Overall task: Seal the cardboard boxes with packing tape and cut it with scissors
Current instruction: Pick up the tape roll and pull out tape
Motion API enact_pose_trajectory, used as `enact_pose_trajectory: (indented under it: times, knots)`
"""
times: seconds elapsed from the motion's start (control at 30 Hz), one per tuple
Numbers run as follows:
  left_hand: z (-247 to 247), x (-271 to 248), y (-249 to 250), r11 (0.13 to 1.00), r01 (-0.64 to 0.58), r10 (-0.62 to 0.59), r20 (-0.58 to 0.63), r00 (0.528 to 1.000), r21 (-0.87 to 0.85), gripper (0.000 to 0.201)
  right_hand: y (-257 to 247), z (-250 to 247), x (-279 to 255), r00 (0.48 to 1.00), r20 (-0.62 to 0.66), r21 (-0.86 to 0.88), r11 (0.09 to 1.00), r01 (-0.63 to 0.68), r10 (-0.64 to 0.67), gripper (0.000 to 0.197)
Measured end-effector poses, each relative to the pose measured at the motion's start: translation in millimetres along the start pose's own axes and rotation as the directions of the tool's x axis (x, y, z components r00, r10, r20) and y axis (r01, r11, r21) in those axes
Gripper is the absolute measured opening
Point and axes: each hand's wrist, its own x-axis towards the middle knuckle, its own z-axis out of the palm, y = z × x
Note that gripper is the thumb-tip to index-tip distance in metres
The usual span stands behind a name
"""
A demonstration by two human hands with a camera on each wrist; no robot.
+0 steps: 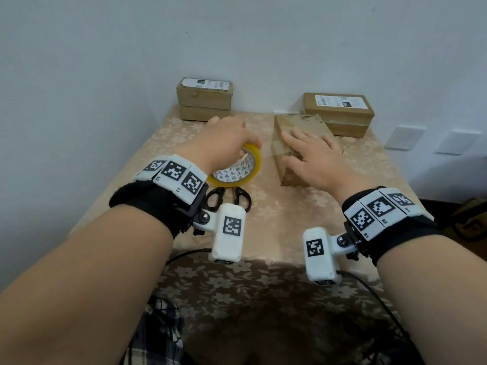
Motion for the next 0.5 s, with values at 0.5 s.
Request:
enact_pose_trajectory:
  times: [0.5]
  knots:
    - [13.8, 2.5, -3.3, 0.957, 0.013, -0.024, -0.036, 0.999, -0.29, 0.048, -24.3, 25.9, 21.3, 0.973, -0.149, -0.124, 0.973, -0.195, 0.176, 0.056]
